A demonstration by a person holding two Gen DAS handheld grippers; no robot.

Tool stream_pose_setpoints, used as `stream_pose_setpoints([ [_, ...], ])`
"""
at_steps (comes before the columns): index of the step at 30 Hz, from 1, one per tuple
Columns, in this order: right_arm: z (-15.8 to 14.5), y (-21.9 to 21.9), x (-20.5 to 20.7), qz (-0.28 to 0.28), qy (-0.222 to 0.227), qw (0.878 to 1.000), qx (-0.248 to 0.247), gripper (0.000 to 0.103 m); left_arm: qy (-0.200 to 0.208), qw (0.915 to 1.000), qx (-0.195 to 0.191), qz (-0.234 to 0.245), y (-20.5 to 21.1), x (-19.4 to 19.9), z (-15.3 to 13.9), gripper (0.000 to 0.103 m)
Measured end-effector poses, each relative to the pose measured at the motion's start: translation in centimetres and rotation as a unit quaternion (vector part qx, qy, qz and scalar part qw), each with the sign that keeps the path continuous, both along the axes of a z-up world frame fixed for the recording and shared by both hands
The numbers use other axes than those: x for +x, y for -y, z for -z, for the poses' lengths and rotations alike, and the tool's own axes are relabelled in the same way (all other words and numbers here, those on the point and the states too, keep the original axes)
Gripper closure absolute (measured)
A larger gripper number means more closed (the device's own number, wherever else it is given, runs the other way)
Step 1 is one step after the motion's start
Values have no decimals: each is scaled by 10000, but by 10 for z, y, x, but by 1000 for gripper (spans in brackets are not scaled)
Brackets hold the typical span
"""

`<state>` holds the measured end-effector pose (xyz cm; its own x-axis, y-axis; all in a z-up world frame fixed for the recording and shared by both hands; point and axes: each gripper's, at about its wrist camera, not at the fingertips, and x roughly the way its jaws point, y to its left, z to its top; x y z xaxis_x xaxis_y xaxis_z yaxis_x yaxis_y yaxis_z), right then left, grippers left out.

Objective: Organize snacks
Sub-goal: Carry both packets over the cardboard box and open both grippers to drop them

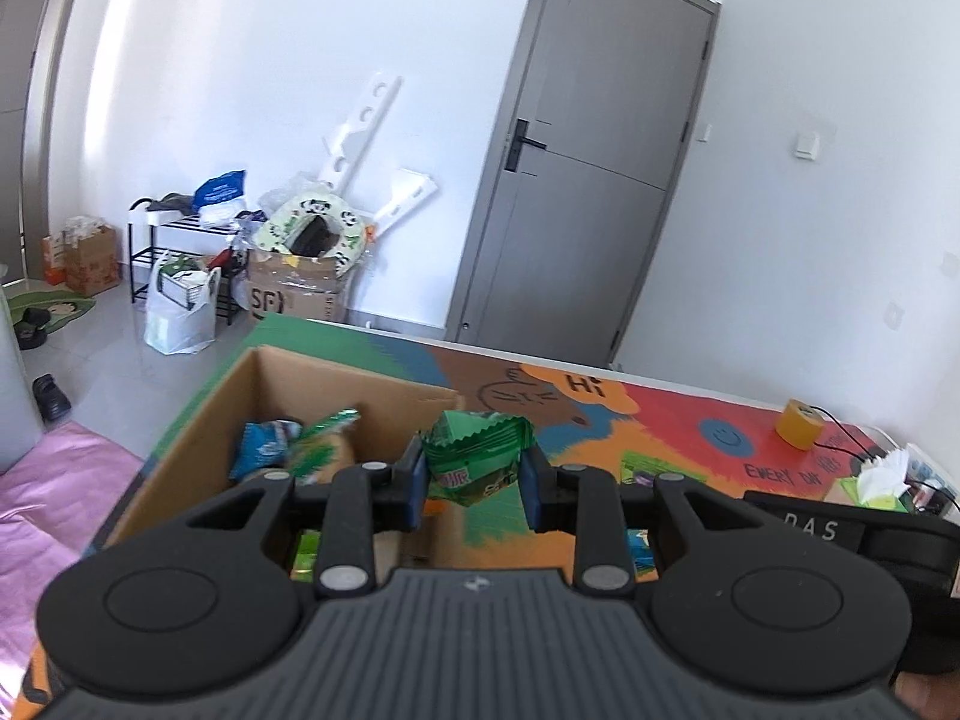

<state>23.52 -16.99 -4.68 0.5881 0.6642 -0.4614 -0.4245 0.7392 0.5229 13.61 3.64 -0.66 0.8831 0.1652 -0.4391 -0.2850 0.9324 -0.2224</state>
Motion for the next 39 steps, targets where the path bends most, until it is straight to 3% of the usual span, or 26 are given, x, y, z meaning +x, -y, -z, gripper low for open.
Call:
stream_pose_setpoints([
  [15,-11,-54,-6,-356,126,9991,-188,81,-156,9986,-342,-380,-56,-14,12,73],
  [23,-15,-85,-15,-665,139,9974,-249,81,-322,9978,-463,-337,-67,-27,12,72],
  [25,-16,-89,-19,-724,149,9969,-270,81,-466,9973,-492,-283,-68,-27,12,68],
  [29,-17,-97,-23,-813,144,9961,-327,81,-571,9961,-531,-424,-74,-33,11,45],
  [39,-24,-116,-37,-1082,180,9930,-439,79,-316,9939,-666,-824,-98,-53,0,41],
])
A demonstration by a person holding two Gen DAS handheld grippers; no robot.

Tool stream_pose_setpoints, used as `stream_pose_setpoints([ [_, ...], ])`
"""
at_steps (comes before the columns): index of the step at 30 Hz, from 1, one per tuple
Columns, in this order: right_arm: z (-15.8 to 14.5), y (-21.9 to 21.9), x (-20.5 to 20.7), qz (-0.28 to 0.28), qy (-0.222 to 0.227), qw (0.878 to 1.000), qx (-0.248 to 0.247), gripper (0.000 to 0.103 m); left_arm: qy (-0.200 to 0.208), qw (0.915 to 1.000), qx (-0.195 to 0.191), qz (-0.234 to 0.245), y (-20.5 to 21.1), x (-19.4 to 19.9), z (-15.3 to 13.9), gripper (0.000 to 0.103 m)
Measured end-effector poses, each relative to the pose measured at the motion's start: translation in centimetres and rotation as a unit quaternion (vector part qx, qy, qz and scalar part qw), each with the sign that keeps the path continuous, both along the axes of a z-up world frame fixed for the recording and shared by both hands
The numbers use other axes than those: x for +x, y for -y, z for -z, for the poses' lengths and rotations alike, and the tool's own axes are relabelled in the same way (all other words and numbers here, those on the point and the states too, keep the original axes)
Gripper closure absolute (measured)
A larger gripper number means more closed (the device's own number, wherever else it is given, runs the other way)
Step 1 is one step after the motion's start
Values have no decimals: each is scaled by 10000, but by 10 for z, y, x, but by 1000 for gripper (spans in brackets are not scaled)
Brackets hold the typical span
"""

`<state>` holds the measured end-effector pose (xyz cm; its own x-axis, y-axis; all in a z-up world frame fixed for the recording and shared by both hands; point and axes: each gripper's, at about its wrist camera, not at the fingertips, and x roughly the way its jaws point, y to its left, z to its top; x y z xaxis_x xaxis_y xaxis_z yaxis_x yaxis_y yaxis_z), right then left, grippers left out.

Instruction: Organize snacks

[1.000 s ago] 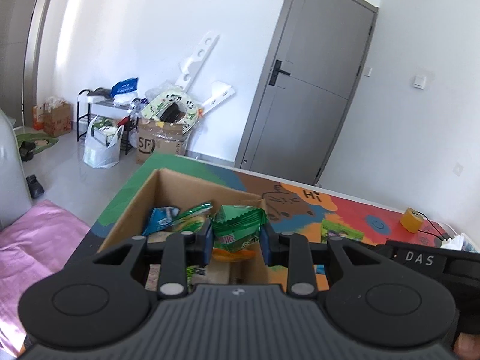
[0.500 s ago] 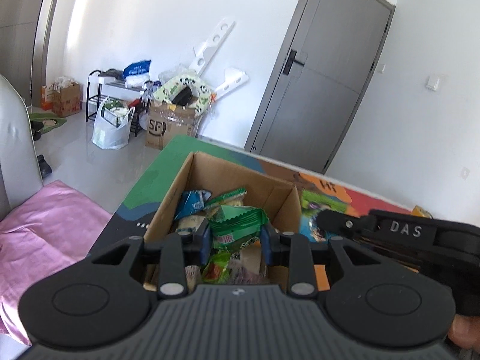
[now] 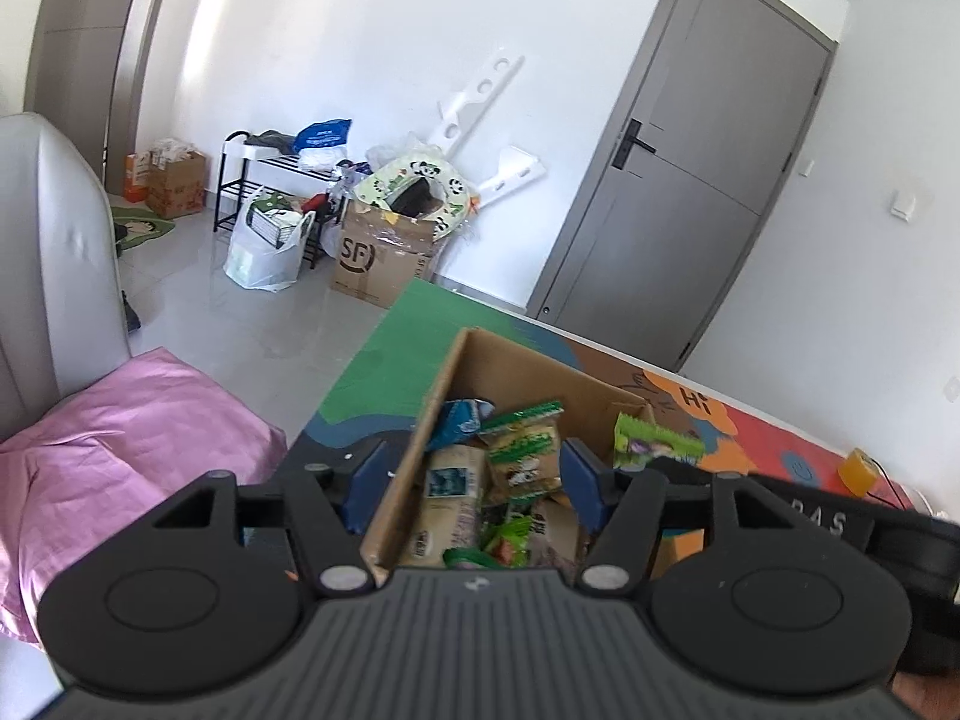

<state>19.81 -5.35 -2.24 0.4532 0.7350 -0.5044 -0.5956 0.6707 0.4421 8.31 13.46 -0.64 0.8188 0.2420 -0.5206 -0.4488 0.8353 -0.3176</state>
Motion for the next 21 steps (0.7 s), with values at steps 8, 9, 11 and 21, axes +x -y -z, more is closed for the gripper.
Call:
stream_pose_setpoints([
  [8,-7,13,-11,156,15,9999,-23,66,50,9999,-20,-126,-3,-11,1,23],
  [9,-7,17,-12,196,14,9998,-25,66,56,9999,-36,-125,-1,-11,1,22],
  [11,-7,25,-14,274,63,9996,-60,64,70,9999,-59,-84,2,-12,2,20],
  [21,-6,72,-27,705,114,9974,-132,51,17,9998,40,216,30,-10,6,13],
])
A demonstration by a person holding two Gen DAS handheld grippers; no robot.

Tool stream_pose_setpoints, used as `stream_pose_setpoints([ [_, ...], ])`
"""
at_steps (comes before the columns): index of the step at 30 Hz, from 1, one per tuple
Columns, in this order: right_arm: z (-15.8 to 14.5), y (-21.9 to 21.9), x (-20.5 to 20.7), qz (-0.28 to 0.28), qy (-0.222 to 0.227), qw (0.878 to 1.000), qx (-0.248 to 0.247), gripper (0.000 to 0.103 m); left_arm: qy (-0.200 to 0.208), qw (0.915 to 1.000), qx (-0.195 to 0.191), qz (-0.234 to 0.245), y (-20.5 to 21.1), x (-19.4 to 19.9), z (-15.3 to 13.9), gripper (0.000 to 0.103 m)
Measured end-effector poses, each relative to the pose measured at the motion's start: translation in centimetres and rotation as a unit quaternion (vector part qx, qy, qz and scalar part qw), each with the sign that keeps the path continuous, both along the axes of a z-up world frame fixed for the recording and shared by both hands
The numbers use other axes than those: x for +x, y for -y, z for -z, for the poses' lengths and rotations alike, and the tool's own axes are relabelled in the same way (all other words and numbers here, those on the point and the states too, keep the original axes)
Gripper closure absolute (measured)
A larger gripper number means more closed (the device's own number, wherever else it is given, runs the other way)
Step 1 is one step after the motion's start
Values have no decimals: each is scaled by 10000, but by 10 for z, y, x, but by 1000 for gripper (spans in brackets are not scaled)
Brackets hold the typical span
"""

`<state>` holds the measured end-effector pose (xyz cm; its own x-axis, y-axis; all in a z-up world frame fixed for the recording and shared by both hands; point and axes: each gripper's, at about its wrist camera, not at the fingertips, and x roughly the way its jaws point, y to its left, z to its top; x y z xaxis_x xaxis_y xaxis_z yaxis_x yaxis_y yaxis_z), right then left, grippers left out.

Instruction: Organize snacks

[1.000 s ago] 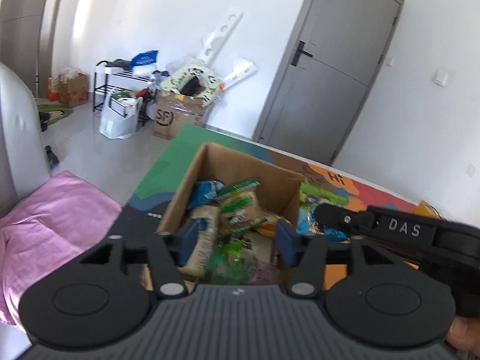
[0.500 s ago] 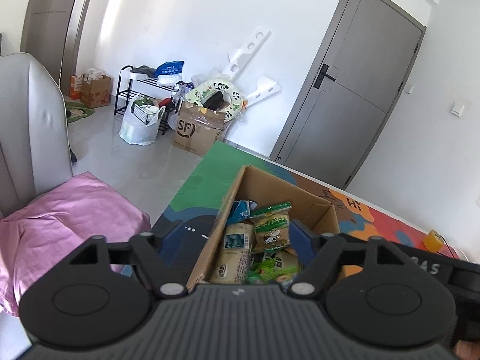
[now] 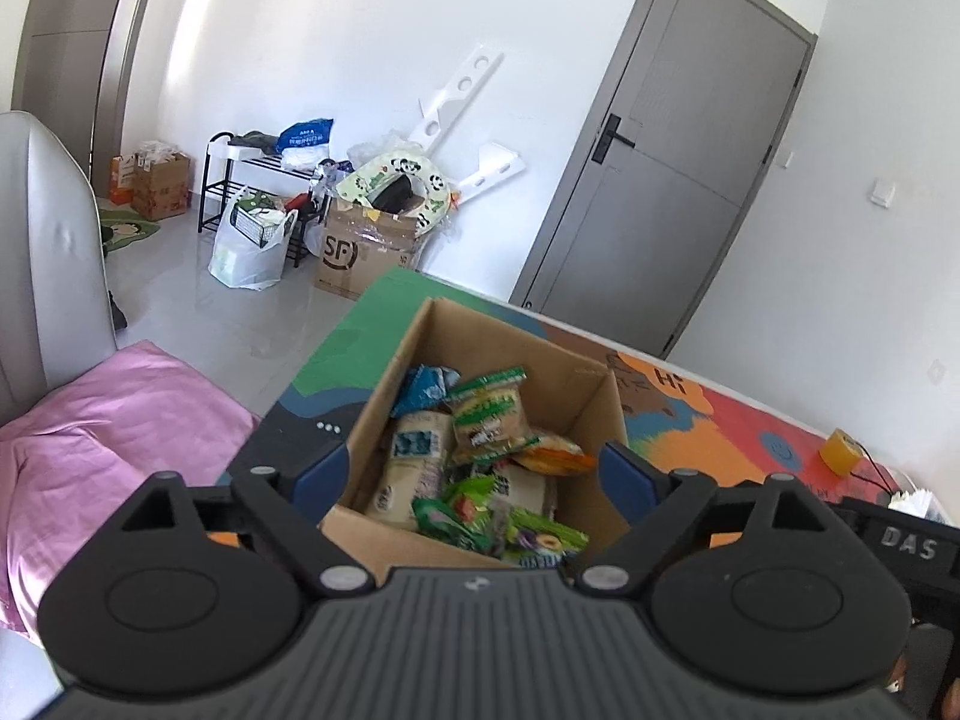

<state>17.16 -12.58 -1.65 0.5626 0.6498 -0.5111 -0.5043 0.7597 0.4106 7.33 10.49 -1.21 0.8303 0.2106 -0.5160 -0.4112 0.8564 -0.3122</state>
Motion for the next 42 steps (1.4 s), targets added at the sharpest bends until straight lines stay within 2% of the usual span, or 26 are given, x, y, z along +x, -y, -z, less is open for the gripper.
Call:
stream_pose_setpoints([
  [10,-4,49,-9,384,64,9992,66,37,-125,9987,262,414,39,3,-4,9],
  [14,-8,63,-18,487,168,9986,93,25,-126,9977,350,574,53,1,-8,6],
  [27,-19,94,-33,612,290,9976,151,0,-169,9937,578,950,76,-9,-23,4],
  [42,-15,115,-57,609,184,9980,-18,0,-211,9870,908,1307,88,-38,-29,0],
])
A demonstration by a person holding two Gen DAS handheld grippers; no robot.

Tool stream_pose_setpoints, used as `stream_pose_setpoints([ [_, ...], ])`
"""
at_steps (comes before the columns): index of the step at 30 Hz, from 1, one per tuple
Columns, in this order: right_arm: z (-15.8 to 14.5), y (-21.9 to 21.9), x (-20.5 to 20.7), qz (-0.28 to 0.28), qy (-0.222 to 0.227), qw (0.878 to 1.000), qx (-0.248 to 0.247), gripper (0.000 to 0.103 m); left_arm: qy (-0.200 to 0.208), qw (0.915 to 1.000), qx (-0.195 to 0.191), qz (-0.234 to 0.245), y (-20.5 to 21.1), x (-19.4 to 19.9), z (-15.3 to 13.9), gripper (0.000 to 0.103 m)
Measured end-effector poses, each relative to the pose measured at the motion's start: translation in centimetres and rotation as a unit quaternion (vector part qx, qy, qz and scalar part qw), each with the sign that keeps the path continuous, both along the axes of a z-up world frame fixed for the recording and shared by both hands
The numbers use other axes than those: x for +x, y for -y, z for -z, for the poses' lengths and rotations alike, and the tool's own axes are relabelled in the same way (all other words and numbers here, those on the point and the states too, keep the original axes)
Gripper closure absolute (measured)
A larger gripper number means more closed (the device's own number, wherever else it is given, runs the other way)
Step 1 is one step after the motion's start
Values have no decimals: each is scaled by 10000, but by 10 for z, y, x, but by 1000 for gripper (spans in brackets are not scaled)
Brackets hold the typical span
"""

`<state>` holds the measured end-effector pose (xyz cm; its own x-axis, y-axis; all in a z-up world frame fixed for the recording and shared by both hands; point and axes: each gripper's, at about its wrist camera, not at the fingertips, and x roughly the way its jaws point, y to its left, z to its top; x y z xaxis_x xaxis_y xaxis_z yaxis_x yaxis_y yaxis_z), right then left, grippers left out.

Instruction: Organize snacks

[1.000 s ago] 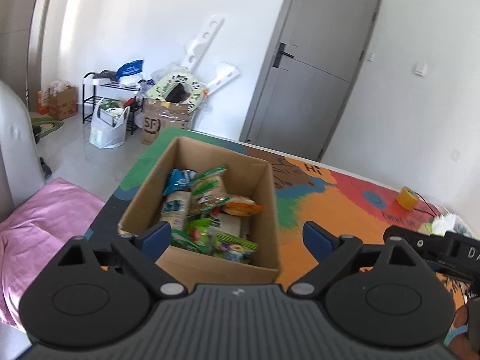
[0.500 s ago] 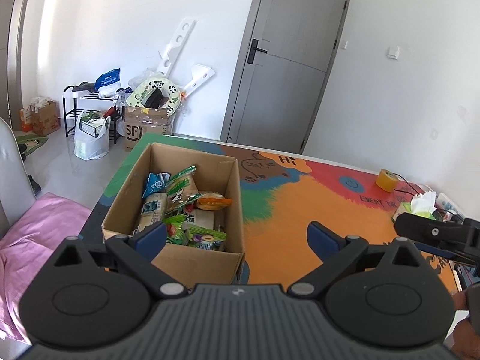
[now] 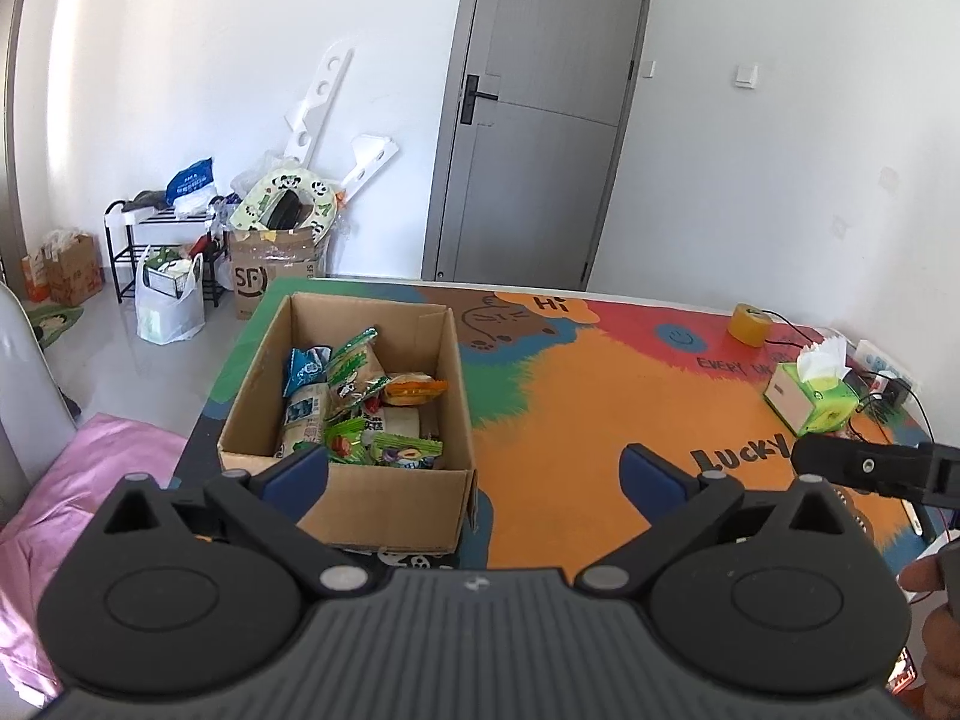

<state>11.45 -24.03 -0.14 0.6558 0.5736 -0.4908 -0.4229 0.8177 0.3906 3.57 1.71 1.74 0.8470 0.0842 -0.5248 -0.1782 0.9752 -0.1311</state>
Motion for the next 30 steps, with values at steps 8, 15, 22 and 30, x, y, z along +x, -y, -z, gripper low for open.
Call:
stream_pose_setpoints([
  [8,1,5,-11,-23,9,9999,-127,0,-113,9999,29,12,-3,-2,5,0],
  [15,0,3,-12,-71,-4,9998,-160,0,-150,9999,62,18,-3,-3,6,0],
  [22,2,-2,-13,-172,-38,9995,-268,0,-218,9997,117,8,-2,-1,11,0],
  [30,0,-4,-14,-210,-12,9993,-307,0,-225,9996,143,2,-3,-2,12,0],
])
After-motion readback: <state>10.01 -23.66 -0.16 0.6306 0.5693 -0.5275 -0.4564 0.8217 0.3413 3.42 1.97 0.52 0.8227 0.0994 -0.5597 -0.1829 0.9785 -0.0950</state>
